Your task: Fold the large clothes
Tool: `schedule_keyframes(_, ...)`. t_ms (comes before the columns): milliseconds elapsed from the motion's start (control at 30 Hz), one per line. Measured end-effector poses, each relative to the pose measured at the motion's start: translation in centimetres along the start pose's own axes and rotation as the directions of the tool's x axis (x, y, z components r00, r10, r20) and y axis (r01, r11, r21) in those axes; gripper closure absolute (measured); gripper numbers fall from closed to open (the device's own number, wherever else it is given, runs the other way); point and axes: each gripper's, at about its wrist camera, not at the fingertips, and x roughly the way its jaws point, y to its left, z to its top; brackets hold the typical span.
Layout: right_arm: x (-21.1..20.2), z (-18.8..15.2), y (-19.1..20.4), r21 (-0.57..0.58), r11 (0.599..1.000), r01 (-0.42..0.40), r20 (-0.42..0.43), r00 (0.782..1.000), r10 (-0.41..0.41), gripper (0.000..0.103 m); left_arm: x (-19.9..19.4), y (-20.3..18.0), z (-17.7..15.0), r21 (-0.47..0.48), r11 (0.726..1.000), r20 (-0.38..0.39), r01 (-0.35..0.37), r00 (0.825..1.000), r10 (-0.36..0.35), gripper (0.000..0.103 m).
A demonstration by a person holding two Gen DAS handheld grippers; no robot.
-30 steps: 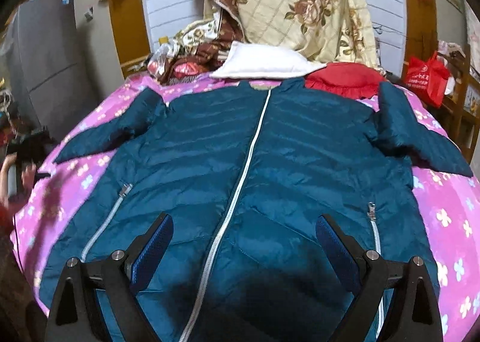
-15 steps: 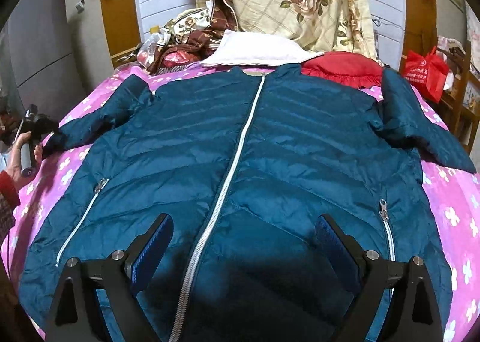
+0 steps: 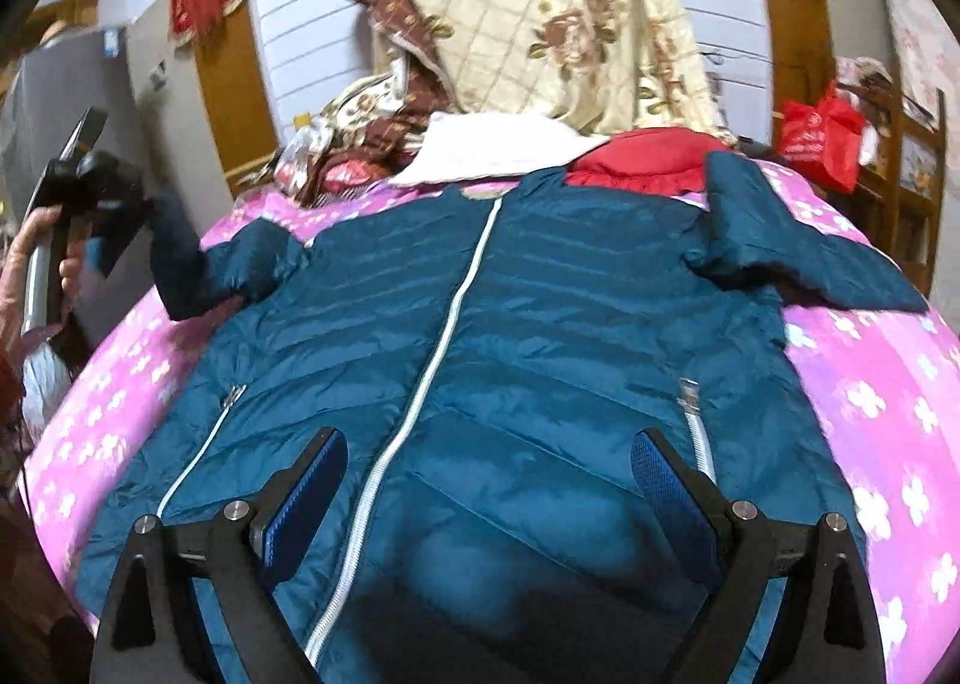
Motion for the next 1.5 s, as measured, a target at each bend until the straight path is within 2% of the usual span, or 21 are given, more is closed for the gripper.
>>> schedule_keyframes(67,-1.1,-0.1,-1.7,0.046,0.999,0.015,0.012,1.0,-0.015,0.008,0.3,-5.4,-1.2,0.062,0.995,-0.026,0.083,0.996,-0.081,0.096)
schedule_keyframes(167,-2.5,-0.2,-4.1,0.095,0.994,0.052,0.02,0.998,-0.054,0.008,1.6,-12.9,-3.8,0.176,0.975,-0.074,0.136,0.989,-0.124,0.095)
schedule_keyframes(233,-3.8,-0.3,-6.4,0.139,0.986,0.09,0.022,0.995,-0.094,0.008,3.2,-16.6,-5.8,0.213,0.96,-0.155,0.182,0.976,-0.151,0.095)
schedule_keyframes(267,-4.3,-0.4,-7.0,0.149,0.984,0.1,0.021,0.994,-0.104,0.008,3.8,-18.1,-7.1,0.22,0.95,-0.209,0.223,0.962,-0.177,0.095)
schedule_keyframes(300,-5.0,-0.6,-8.0,0.166,0.979,0.118,0.019,0.992,-0.123,0.008,4.2,-19.1,-8.2,0.215,0.941,-0.252,0.263,0.945,-0.206,0.094)
schedule_keyframes(400,-6.7,-1.2,-9.8,0.182,0.972,0.147,0.015,0.988,-0.152,0.008,3.4,-20.6,-11.3,0.207,0.924,-0.298,0.322,0.92,-0.254,0.09)
schedule_keyframes(533,-8.1,-1.8,-10.4,0.189,0.968,0.165,0.012,0.985,-0.17,0.008,0.8,-19.3,-15.0,0.243,0.914,-0.32,0.326,0.916,-0.242,0.088)
schedule_keyframes(633,-8.3,-1.5,-9.8,0.194,0.97,0.144,-0.002,0.989,-0.146,0.008,-1.5,-17.2,-17.9,0.275,0.919,-0.299,0.282,0.934,-0.197,0.081)
schedule_keyframes(700,-8.2,-1.4,-9.1,0.186,0.974,0.128,-0.004,0.992,-0.13,0.008,-2.8,-15.2,-19.6,0.285,0.932,-0.249,0.224,0.956,-0.153,0.062)
schedule_keyframes(767,-7.8,-0.7,-7.9,0.158,0.98,0.12,-0.013,0.993,-0.12,0.008,-3.4,-12.8,-20.9,0.278,0.952,-0.167,0.126,0.983,-0.082,0.057)
schedule_keyframes(833,-6.9,0.2,-6.9,0.132,0.985,0.109,-0.021,0.994,-0.107,0.008,-3.5,-10.5,-22.0,0.297,0.955,-0.064,-0.013,0.997,0.034,0.057)
schedule_keyframes(900,-5.0,1.8,-5.9,0.101,0.988,0.118,-0.039,0.993,-0.115,0.008,-3.1,-8.5,-22.5,0.308,0.941,0.017,-0.143,0.989,0.144,0.057)
schedule_keyframes(967,-2.0,3.4,-5.7,0.097,0.988,0.118,-0.083,0.99,-0.11,0.008,-2.5,-6.4,-22.7,0.288,0.932,0.056,-0.218,0.976,0.211,0.057)
schedule_keyframes(1100,5.1,6.2,-7.7,0.216,0.97,0.112,-0.192,0.979,-0.07,0.009,-1.7,-2.6,-23.0,0.206,0.951,0.061,-0.233,0.973,0.225,0.057)
schedule_keyframes(1167,9.6,7.5,-9.3,0.316,0.942,0.111,-0.258,0.966,-0.028,0.013,-1.4,-1.2,-23.0,0.181,0.953,0.065,-0.242,0.97,0.234,0.057)
schedule_keyframes(1233,13.6,8.1,-10.6,0.384,0.91,0.155,-0.324,0.946,-0.024,0.026,-1.1,-0.6,-23.2,0.172,0.955,0.064,-0.243,0.97,0.235,0.057)
schedule_keyframes(1267,15.6,8.3,-11.2,0.413,0.892,0.184,-0.353,0.935,-0.029,0.045,-1.0,-0.2,-23.2,0.167,0.955,0.061,-0.245,0.969,0.238,0.057)
schedule_keyframes(1300,17.0,8.7,-11.4,0.412,0.886,0.214,-0.368,0.928,-0.053,0.052,-0.8,0.2,-23.1,0.16,0.956,0.055,-0.247,0.969,0.241,0.057)
schedule_keyframes(1333,17.8,9.3,-11.4,0.4,0.886,0.236,-0.368,0.926,-0.081,0.054,-0.5,0.7,-23.1,0.151,0.957,0.04,-0.25,0.968,0.246,0.057)
schedule_keyframes(1400,19.5,11.0,-10.8,0.358,0.895,0.266,-0.357,0.925,-0.132,0.074,0.3,1.3,-23.0,0.133,0.955,0.005,-0.264,0.964,0.266,0.057)
schedule_keyframes(1500,22.7,13.6,-10.8,0.337,0.885,0.32,-0.364,0.912,-0.191,0.075,1.9,2.8,-22.9,0.076,0.965,-0.062,-0.25,0.965,0.254,0.056)
